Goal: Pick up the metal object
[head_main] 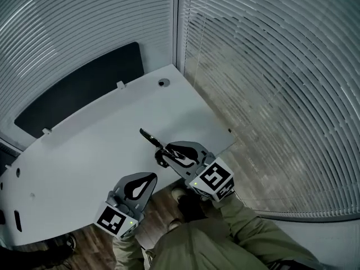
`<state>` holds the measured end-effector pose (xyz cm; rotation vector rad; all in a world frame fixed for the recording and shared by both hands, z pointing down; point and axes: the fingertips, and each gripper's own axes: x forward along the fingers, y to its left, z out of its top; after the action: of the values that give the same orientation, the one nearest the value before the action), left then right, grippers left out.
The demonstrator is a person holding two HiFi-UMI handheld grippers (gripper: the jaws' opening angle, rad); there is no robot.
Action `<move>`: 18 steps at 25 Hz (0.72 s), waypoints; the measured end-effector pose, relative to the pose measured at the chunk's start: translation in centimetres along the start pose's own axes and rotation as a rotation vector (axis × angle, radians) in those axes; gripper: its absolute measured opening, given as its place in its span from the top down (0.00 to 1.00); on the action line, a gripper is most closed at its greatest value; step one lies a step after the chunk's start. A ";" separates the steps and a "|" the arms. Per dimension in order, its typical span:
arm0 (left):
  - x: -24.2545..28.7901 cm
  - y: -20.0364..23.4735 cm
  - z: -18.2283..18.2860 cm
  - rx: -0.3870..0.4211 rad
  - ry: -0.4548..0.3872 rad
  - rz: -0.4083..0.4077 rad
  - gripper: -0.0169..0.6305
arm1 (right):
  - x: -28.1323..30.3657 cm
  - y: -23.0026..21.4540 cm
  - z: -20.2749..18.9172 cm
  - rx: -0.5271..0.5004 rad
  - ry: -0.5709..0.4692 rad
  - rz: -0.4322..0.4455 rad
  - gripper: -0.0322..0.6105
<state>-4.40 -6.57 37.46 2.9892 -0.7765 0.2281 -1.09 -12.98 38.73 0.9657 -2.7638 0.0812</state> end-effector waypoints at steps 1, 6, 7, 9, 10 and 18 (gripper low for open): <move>-0.9 -1.2 -0.4 0.004 0.001 -0.008 0.97 | -0.7 1.3 -0.3 -0.003 -0.002 -0.009 0.78; -5.0 -6.0 -1.2 0.011 -0.011 -0.031 0.97 | -3.6 6.7 -0.2 -0.028 -0.014 -0.040 0.78; -5.4 -6.3 -1.2 0.007 -0.010 -0.031 0.97 | -3.9 7.2 0.0 -0.030 -0.013 -0.043 0.78; -6.2 -6.8 -0.8 0.006 -0.017 -0.028 0.97 | -4.3 8.1 0.5 -0.032 -0.012 -0.047 0.78; -6.8 -7.3 -0.6 0.003 -0.019 -0.026 0.97 | -4.7 8.7 0.7 -0.035 -0.013 -0.051 0.78; -10.3 -10.4 -0.1 0.026 -0.063 -0.013 0.97 | -7.0 13.4 1.4 -0.071 -0.036 -0.060 0.78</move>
<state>-8.29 7.45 35.93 3.0384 -0.7649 0.1460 -4.31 1.59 36.05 1.0408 -2.7470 -0.0440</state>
